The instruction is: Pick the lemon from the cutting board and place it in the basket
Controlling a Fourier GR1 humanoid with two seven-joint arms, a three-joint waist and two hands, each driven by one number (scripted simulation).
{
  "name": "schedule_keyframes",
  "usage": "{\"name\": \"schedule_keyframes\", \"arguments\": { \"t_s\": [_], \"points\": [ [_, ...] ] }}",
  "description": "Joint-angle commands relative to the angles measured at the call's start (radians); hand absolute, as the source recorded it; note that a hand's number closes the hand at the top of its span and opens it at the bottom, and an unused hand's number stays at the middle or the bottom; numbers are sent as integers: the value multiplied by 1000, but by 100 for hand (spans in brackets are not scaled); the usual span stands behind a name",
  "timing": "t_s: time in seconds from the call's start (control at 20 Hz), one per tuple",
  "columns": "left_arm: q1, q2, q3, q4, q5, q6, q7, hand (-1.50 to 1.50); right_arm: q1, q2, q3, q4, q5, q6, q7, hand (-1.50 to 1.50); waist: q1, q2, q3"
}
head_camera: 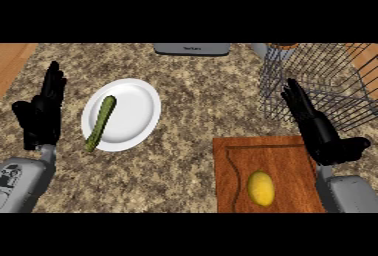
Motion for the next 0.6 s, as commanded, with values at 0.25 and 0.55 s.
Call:
{"name": "schedule_keyframes", "arguments": {
  "t_s": [0.25, 0.55],
  "points": [
    [281, -97, -95, 143, 129, -177, 123, 0, -106, 111, -70, -102, -130, -28, -23, 150, -21, 1, 13],
    [371, -80, -127, 57, 131, -211, 137, 0, -66, 278, 346, -107, 314, -241, 16, -150, 1, -7, 13]
  ]
}}
